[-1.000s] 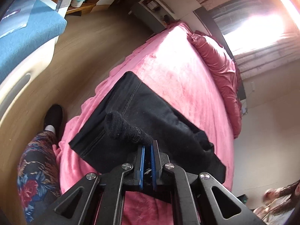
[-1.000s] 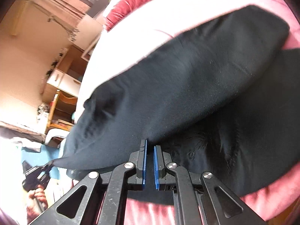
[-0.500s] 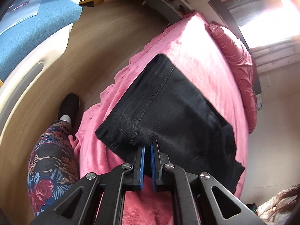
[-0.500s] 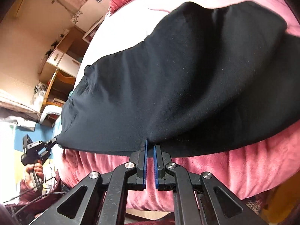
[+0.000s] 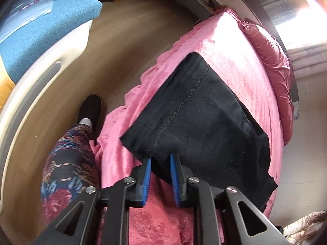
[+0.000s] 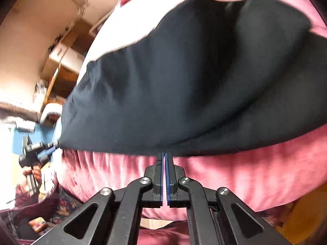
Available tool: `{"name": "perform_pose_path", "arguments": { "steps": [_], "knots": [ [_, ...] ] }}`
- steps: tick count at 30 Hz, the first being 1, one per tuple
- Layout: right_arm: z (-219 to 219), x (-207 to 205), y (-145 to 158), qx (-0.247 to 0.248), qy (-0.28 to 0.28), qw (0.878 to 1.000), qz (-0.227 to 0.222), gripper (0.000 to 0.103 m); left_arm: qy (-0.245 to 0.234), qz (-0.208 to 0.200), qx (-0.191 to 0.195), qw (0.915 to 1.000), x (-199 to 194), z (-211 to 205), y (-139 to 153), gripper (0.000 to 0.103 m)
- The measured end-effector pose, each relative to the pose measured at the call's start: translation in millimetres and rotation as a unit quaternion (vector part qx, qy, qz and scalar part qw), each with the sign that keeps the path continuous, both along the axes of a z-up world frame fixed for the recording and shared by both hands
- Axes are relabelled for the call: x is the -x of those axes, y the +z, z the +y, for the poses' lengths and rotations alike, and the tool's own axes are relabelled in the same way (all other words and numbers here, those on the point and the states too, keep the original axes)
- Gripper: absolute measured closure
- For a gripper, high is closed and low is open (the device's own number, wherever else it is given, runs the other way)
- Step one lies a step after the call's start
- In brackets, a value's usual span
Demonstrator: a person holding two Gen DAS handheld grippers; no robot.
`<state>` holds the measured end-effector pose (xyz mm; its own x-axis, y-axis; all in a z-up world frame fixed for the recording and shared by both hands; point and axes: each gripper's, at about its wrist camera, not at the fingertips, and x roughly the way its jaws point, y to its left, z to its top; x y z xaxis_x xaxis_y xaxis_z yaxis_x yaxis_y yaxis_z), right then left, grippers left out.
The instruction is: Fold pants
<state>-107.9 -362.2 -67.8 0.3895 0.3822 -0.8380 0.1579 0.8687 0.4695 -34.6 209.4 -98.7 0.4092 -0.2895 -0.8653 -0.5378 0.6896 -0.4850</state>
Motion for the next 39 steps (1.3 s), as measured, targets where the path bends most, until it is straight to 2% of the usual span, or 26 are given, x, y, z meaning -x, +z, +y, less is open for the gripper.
{"name": "perform_pose_path", "arguments": {
  "steps": [3,4,5,6,9,11,14,18,21,25,26,27,28,32,34,39],
  "knots": [
    [-50,-2,11,-0.003,-0.095,0.995,-0.025,0.082,0.017,-0.003,-0.034,0.9993,10,6,12,0.083],
    [-68,-3,12,-0.007,-0.128,0.991,-0.031,0.066,0.024,-0.006,-0.054,0.9982,14,8,17,0.083],
    [-84,-5,13,-0.006,-0.162,0.986,-0.037,0.058,0.026,-0.015,-0.068,0.9972,16,9,24,0.083],
    [-101,-8,13,0.0,-0.194,0.98,-0.041,0.057,0.024,-0.025,-0.078,0.9963,17,8,29,0.083],
    [-144,-18,7,-0.011,-0.267,0.963,-0.047,0.057,0.003,-0.056,-0.097,0.9937,15,0,42,0.083],
    [-165,-27,3,-0.013,-0.303,0.951,-0.053,0.059,-0.031,-0.073,-0.099,0.992,9,-13,49,0.083],
    [-181,-40,-1,-0.009,-0.336,0.94,-0.052,0.063,-0.084,-0.083,-0.112,0.9867,-2,-40,53,0.083],
    [-205,-57,-5,-0.02,-0.368,0.928,-0.053,0.064,-0.157,-0.101,-0.108,0.9766,-16,-79,58,0.082],
    [-214,-70,-11,-0.023,-0.382,0.923,-0.046,0.064,-0.204,-0.1,-0.103,0.9684,-23,-105,53,0.082],
    [-216,-85,-10,-0.019,-0.391,0.92,-0.039,0.065,-0.243,-0.088,-0.094,0.9614,-31,-135,49,0.082],
    [-220,-87,-8,-0.014,-0.389,0.92,-0.038,0.069,-0.252,-0.086,-0.092,0.9595,-32,-141,47,0.082],
    [-221,-90,-3,-0.006,-0.383,0.923,-0.039,0.089,-0.261,-0.085,-0.091,0.9572,-33,-148,46,0.082],
    [-222,-92,2,0.0,-0.374,0.926,-0.04,0.092,-0.274,-0.086,-0.089,0.9536,-34,-156,45,0.082],
    [-218,-86,36,0.039,-0.337,0.938,-0.065,0.093,-0.325,-0.092,-0.088,0.937,-38,-183,48,0.082],
    [-216,-70,49,0.05,-0.334,0.938,-0.073,0.093,-0.351,-0.098,-0.085,0.9273,-39,-194,48,0.082],
    [-221,-24,76,0.079,-0.347,0.932,-0.073,0.093,-0.397,-0.098,-0.076,0.9092,-44,-220,41,0.082]
  ]
}}
